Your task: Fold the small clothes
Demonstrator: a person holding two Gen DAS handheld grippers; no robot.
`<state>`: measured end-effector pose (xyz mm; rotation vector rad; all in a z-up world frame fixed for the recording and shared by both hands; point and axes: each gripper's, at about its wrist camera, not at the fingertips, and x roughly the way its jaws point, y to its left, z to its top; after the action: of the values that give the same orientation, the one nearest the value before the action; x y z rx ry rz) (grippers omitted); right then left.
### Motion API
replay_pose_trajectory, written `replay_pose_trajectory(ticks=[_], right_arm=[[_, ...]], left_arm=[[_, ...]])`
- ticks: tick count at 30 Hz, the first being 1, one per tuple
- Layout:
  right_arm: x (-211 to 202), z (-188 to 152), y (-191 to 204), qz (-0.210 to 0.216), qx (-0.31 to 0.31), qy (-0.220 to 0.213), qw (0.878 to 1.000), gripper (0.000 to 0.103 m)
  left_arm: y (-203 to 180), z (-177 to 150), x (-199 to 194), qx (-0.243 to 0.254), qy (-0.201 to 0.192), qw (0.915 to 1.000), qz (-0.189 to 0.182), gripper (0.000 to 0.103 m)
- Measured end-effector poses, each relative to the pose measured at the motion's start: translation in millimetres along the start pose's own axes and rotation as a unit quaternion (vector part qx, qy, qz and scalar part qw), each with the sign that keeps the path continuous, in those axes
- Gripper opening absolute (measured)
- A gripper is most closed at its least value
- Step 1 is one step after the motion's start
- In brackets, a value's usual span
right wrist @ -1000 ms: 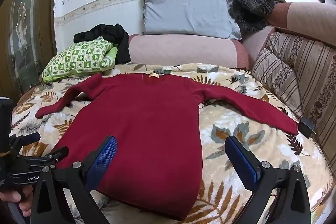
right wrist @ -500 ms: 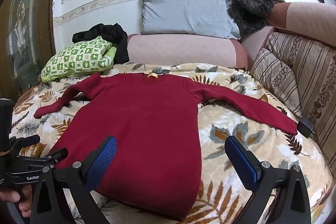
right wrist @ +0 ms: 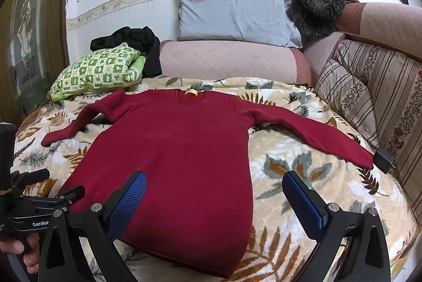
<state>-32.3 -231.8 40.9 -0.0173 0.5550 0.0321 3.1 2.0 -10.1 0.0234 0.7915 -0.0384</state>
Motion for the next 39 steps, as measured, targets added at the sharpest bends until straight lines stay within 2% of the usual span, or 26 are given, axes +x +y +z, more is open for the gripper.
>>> replay_pose_trajectory(ticks=[28, 32, 36, 39], right_arm=[[4.6, -2.2, -5.6, -0.004, 0.008, 0.011, 1.0, 0.102], [7.2, -1.8, -6.2, -0.007, 0.008, 0.017, 1.0, 0.102], [10.5, -1.5, -10.2, -0.012, 0.014, 0.027, 0.999, 0.102], [11.8, -0.7, -10.7, -0.013, 0.019, 0.032, 0.999, 0.102]], left_arm=[[-4.9, 9.4, -11.0, -0.008, -0.004, 0.9999, -0.014, 0.102], [-3.0, 18.6, -23.9, -0.005, -0.039, 0.9986, -0.035, 0.103], [-3.2, 26.4, -30.6, -0.014, -0.038, 0.9966, -0.072, 0.103], [-12.4, 28.1, -33.7, 0.008, -0.018, 0.9963, -0.083, 0.103]])
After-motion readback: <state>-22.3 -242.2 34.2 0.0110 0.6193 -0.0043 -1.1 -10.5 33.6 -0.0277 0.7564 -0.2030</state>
